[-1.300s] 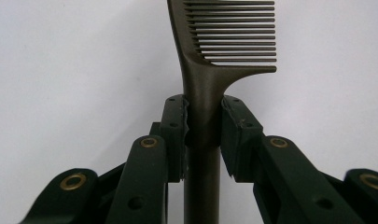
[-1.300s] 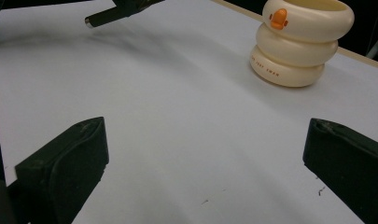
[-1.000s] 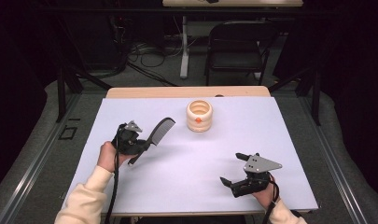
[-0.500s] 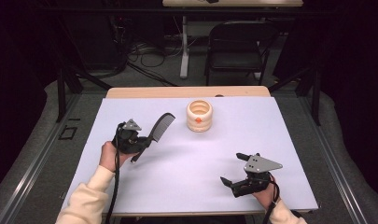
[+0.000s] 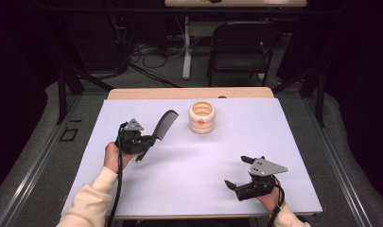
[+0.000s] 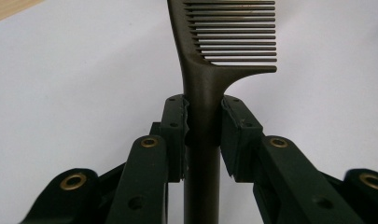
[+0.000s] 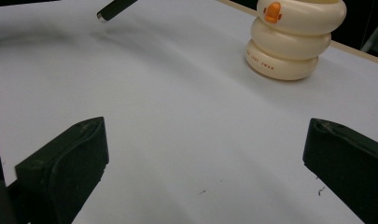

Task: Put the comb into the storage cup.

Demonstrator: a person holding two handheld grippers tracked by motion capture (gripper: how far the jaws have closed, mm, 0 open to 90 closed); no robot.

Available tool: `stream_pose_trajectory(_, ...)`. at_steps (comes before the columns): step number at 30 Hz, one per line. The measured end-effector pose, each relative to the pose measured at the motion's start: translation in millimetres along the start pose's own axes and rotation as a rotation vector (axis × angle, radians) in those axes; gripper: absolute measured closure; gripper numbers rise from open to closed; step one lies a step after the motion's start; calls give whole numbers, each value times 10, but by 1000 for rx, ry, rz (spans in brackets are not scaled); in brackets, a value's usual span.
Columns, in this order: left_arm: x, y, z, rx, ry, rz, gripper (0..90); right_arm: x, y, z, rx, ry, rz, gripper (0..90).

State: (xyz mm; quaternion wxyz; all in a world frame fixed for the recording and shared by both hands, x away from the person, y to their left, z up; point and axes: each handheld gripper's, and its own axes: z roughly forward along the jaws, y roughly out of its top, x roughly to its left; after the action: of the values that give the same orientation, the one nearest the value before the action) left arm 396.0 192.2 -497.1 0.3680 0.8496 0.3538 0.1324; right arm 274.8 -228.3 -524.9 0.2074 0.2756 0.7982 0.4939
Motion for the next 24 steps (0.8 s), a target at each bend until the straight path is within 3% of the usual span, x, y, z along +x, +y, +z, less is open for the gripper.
stream_pose_trajectory(24, -2, 31, -81, -123, 17, -15, 724, 7, 1, 13, 4, 0, 0, 0)
